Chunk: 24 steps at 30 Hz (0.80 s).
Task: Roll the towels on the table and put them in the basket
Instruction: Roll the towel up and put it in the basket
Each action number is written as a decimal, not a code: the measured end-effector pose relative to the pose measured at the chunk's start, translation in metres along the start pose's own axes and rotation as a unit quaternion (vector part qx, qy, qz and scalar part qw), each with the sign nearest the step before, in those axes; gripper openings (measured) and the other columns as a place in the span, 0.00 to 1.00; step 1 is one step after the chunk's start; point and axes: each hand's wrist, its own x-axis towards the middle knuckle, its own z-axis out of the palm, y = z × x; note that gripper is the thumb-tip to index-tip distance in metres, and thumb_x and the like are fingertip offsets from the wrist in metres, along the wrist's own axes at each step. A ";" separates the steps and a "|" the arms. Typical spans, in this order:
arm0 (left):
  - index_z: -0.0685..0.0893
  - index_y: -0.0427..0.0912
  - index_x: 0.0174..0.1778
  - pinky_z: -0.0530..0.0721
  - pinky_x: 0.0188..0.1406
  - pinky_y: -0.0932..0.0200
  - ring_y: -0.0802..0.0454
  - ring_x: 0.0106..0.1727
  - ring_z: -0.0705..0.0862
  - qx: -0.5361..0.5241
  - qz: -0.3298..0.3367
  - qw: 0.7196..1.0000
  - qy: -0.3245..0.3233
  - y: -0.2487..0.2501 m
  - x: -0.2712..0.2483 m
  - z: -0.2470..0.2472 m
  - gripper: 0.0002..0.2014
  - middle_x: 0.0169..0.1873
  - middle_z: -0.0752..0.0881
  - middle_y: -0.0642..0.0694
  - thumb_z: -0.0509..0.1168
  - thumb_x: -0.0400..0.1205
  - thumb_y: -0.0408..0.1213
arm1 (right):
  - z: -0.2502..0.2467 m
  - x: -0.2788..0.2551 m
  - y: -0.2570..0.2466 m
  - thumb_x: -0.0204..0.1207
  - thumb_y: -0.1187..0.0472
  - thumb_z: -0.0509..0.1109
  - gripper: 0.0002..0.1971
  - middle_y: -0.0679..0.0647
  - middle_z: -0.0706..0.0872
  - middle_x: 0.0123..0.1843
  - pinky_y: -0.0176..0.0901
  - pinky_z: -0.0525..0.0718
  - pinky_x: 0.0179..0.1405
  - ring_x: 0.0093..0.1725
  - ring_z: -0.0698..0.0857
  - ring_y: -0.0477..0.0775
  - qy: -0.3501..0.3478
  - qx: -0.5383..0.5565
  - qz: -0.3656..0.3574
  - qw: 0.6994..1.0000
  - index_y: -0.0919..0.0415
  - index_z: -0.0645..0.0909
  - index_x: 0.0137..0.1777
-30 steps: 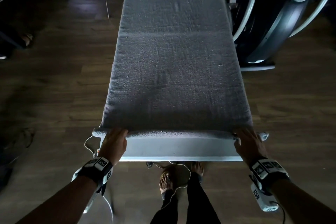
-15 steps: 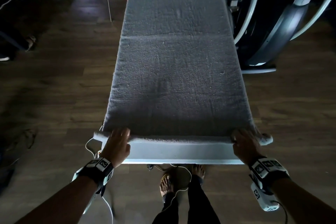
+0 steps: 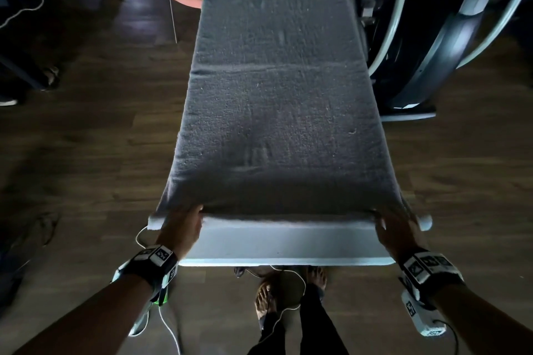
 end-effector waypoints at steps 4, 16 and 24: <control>0.90 0.36 0.47 0.86 0.47 0.53 0.42 0.45 0.89 -0.007 0.056 0.993 0.107 -0.002 -0.013 0.017 0.10 0.43 0.90 0.40 0.66 0.74 0.25 | 0.015 -0.004 0.008 0.65 0.69 0.66 0.10 0.65 0.81 0.51 0.66 0.84 0.45 0.49 0.82 0.72 -0.012 0.006 -0.023 1.000 0.65 0.83 0.46; 0.85 0.43 0.33 0.85 0.36 0.51 0.39 0.35 0.86 0.058 0.024 0.994 -0.087 -0.004 -0.002 0.006 0.02 0.31 0.87 0.43 0.70 0.66 0.34 | -0.007 0.010 -0.004 0.66 0.57 0.75 0.09 0.50 0.90 0.48 0.52 0.80 0.57 0.53 0.86 0.58 -0.161 -0.024 0.016 0.987 0.49 0.88 0.47; 0.87 0.31 0.56 0.78 0.61 0.50 0.36 0.51 0.88 0.012 0.037 0.997 0.068 -0.008 -0.010 0.027 0.16 0.50 0.88 0.34 0.61 0.76 0.29 | 0.024 0.000 0.010 0.60 0.85 0.66 0.33 0.67 0.82 0.63 0.67 0.81 0.56 0.58 0.81 0.75 -0.060 0.016 -0.011 0.998 0.65 0.80 0.66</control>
